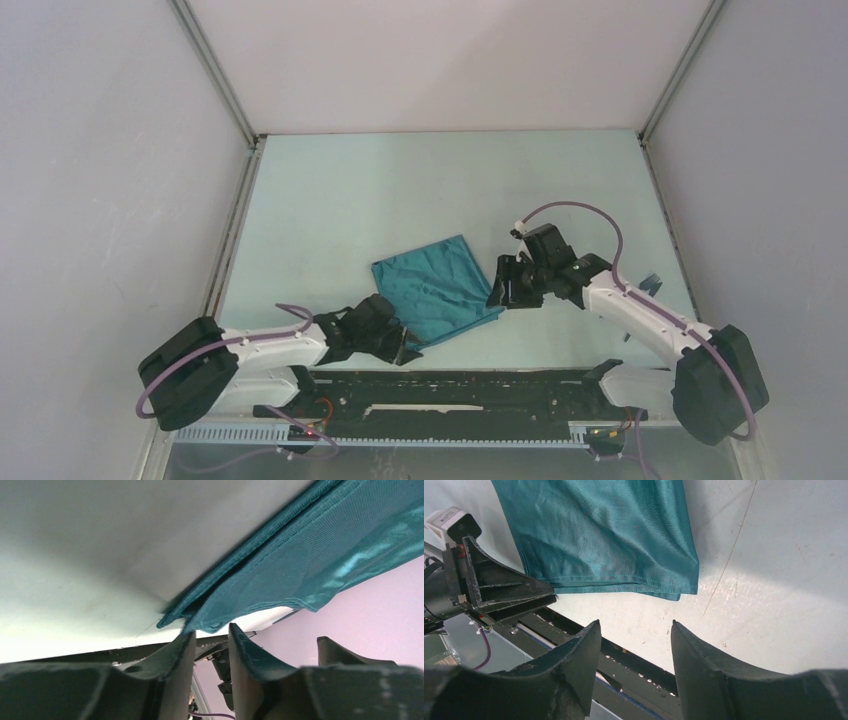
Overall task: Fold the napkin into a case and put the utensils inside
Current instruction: Smooth out the lower triangle-folded napkin at the center of the board.
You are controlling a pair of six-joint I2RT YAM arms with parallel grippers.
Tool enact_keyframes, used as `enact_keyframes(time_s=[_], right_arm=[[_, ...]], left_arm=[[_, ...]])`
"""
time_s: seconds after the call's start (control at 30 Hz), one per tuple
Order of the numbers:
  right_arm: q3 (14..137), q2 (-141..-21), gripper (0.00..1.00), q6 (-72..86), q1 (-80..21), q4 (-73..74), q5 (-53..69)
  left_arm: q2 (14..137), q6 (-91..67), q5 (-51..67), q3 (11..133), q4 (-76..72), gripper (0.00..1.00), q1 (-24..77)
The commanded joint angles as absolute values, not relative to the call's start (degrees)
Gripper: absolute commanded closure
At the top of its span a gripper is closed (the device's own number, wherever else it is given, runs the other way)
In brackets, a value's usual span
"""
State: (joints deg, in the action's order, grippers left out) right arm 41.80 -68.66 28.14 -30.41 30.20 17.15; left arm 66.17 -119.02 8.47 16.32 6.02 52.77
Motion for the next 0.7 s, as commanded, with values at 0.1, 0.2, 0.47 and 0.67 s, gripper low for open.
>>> enact_keyframes(time_s=[0.1,0.2,0.47,0.67], right_arm=[[41.2,-66.1,0.40,26.4,-29.5,30.0,17.8],[41.1,-66.2,0.41,26.6,-29.6,29.5,18.2],[40.8,-67.4,0.43,27.1,-29.6,28.4,18.9],[40.7,-67.5,0.42,27.4,-30.5,28.0,18.7]], left_arm=[[65.2,-119.8,4.5,14.7,9.8,0.77,53.2],[62.9,-119.0,3.3,14.8,12.3,0.85,53.2],[56.5,-118.4,0.2,14.7,18.3,0.87,53.1],[58.2,-117.9,1.5,13.7,14.0,0.73,53.1]])
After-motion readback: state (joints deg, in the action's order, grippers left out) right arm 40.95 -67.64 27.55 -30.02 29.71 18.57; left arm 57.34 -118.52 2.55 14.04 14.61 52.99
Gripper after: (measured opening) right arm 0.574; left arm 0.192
